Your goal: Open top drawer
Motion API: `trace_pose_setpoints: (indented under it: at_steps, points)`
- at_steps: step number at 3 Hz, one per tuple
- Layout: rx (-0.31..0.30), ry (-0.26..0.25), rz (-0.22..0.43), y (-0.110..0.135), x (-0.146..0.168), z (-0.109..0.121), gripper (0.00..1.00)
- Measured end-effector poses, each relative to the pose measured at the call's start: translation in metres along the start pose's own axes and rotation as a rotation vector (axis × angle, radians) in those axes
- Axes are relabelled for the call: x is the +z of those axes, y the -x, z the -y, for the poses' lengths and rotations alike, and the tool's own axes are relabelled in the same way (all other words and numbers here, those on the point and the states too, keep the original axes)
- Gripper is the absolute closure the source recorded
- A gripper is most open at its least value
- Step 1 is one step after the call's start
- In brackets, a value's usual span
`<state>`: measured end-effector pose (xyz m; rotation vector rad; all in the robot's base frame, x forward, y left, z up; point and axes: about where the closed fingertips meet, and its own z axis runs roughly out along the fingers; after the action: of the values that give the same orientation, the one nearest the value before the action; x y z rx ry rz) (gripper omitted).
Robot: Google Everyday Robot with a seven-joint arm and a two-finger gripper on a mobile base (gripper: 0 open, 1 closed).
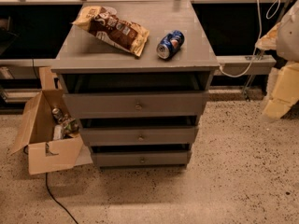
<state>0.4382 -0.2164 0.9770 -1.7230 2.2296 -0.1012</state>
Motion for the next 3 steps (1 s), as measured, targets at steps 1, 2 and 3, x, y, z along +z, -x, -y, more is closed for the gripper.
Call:
trace_pose_setpoints:
  at_steps: [1, 2, 3]
  points:
    - [-0.001, -0.006, 0.001, 0.001, 0.001, 0.0, 0.0]
    - [-0.017, -0.017, 0.006, 0.007, 0.028, -0.007, 0.0]
    - [-0.054, 0.009, 0.041, 0.021, 0.086, -0.021, 0.0]
